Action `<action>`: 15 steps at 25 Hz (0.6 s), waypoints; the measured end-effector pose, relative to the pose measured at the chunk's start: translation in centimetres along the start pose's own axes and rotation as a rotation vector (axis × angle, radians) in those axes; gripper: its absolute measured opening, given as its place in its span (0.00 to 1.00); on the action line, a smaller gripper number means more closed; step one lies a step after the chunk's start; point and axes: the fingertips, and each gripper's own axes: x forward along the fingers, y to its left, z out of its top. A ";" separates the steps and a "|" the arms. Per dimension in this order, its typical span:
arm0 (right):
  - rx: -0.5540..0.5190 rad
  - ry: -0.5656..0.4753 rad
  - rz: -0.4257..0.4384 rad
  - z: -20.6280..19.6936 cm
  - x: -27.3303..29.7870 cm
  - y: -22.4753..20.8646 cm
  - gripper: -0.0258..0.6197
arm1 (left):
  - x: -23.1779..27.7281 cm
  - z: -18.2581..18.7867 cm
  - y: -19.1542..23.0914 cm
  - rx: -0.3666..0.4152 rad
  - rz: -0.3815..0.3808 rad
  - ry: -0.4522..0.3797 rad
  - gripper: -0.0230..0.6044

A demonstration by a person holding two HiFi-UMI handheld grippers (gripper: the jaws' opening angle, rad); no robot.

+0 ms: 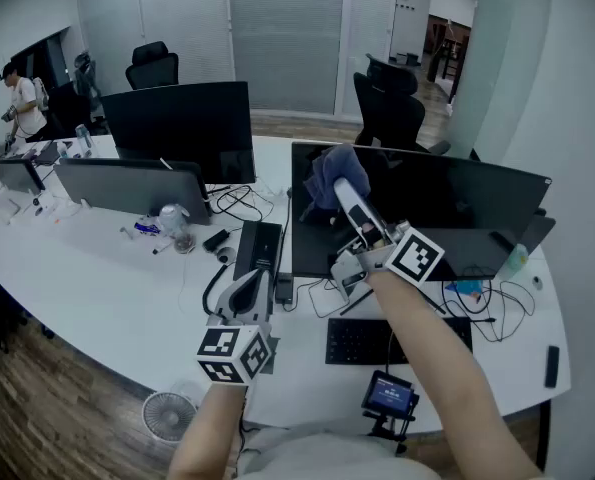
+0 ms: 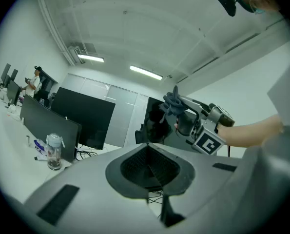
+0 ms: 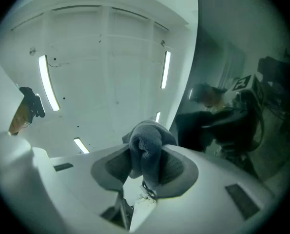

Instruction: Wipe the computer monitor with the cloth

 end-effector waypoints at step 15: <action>-0.184 0.178 -0.203 -4.1 -12.2 -1.7 0.23 | 0.6 -3.3 -4.4 -0.043 -0.108 0.059 0.05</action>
